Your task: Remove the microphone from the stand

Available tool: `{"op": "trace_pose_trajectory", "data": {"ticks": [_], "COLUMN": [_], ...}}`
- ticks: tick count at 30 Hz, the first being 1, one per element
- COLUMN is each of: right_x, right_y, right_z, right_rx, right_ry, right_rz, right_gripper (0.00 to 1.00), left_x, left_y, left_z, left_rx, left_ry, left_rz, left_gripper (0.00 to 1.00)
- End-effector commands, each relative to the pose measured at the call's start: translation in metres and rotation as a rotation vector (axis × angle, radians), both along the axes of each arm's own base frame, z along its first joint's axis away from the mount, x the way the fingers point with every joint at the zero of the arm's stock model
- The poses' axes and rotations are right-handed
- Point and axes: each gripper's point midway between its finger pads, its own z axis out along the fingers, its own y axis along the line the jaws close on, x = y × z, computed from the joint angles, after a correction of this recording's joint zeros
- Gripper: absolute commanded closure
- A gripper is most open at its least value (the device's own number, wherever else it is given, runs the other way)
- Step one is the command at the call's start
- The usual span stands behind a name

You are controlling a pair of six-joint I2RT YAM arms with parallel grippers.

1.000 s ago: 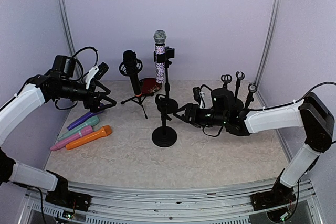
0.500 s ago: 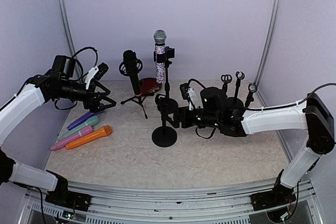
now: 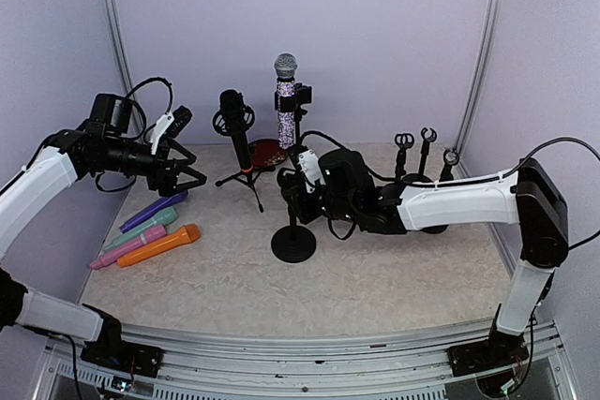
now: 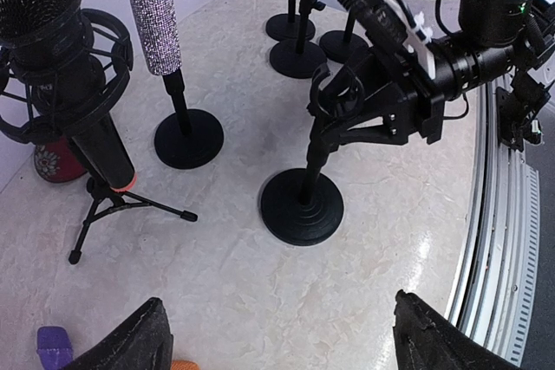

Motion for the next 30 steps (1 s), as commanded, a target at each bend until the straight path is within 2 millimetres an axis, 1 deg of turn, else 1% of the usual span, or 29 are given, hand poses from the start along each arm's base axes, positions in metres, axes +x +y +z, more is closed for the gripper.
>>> {"op": "trace_pose_trajectory", "data": {"ticks": [1, 3, 4, 11, 15, 18, 22, 24, 27, 28, 30], "right_x": [0.010, 0.019, 0.025, 0.070, 0.092, 0.105, 0.119, 0.122, 0.125, 0.124, 0.125], "right_y": [-0.010, -0.023, -0.031, -0.096, -0.136, -0.161, -0.194, -0.208, -0.222, -0.220, -0.213], "right_z": [-0.009, -0.010, -0.011, -0.012, -0.021, -0.030, -0.036, -0.035, -0.026, -0.022, -0.008], "right_rx": [-0.117, -0.150, -0.160, -0.200, -0.226, -0.256, -0.304, -0.329, -0.344, -0.331, -0.296], "right_ry": [-0.052, -0.071, -0.073, -0.072, -0.050, -0.040, -0.038, -0.048, -0.071, -0.073, -0.084], "right_rz": [-0.039, -0.075, -0.096, -0.216, -0.291, -0.345, -0.429, -0.465, -0.512, -0.499, -0.476], "right_gripper": [0.82, 0.96, 0.99, 1.00, 1.00, 1.00, 1.00, 1.00, 1.00, 0.93, 0.71], "left_x": [-0.001, -0.001, 0.000, 0.001, 0.000, 0.000, 0.000, 0.006, 0.007, 0.007, 0.007], "left_y": [0.001, 0.001, 0.001, 0.000, 0.000, 0.000, 0.000, 0.009, 0.010, 0.011, 0.011], "left_z": [0.011, 0.011, 0.012, 0.011, 0.010, 0.011, 0.010, 0.010, 0.009, 0.009, 0.009], "left_rx": [-0.003, -0.004, -0.005, -0.008, -0.005, -0.005, -0.004, -0.003, 0.000, 0.000, -0.001], "left_ry": [-0.024, -0.024, -0.024, -0.017, -0.020, -0.022, -0.019, -0.019, -0.019, -0.020, -0.022], "left_rz": [-0.009, -0.011, -0.011, -0.014, -0.014, -0.015, -0.012, 0.017, 0.022, 0.023, 0.023], "left_gripper": [0.14, 0.14, 0.14, 0.14, 0.14, 0.14, 0.14, 0.14, 0.14, 0.14, 0.14]}}
